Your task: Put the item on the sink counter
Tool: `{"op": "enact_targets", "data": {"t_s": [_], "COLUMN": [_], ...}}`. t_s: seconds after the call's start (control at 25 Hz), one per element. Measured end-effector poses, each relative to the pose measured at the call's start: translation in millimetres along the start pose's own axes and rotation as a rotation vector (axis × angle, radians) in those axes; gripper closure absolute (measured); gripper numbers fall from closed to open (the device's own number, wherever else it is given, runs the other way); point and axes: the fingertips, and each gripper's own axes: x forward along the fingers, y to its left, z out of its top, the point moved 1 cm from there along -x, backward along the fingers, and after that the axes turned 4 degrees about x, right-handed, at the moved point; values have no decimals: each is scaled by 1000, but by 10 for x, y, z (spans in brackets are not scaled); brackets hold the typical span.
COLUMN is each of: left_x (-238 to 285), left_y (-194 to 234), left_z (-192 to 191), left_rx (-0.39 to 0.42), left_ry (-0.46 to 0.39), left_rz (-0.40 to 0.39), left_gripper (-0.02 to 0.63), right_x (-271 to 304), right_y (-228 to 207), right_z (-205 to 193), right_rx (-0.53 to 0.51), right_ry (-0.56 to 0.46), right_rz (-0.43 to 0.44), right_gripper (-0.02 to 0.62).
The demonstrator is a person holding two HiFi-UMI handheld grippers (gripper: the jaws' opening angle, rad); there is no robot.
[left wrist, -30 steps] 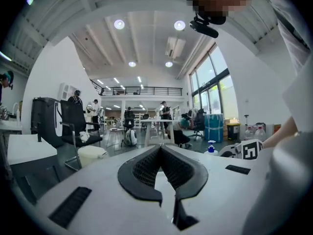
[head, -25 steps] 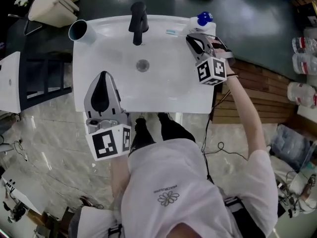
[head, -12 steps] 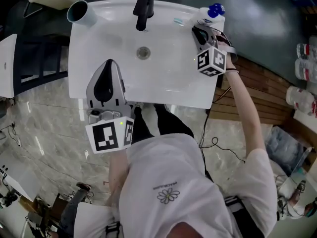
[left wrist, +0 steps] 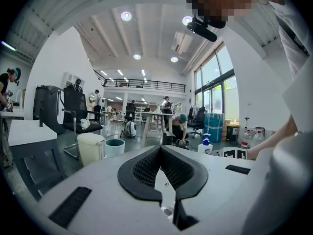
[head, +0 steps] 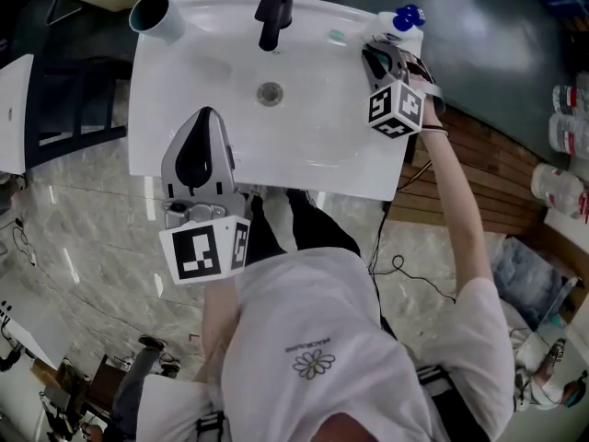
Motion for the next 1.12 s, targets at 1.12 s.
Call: {"op": "enact_targets", "data": {"t_s": [1.12], "left_x": [-292], "left_y": [167], "left_z": [512], "left_rx": [27], "left_ry": [-138], "left_rz": [-51], "left_gripper": [590], "right_x": [-815], "right_y": [-608], "right_z": [837], "right_rx": [-2], "right_ry": [-116], "right_rz": [-201], "right_gripper": [495]}}
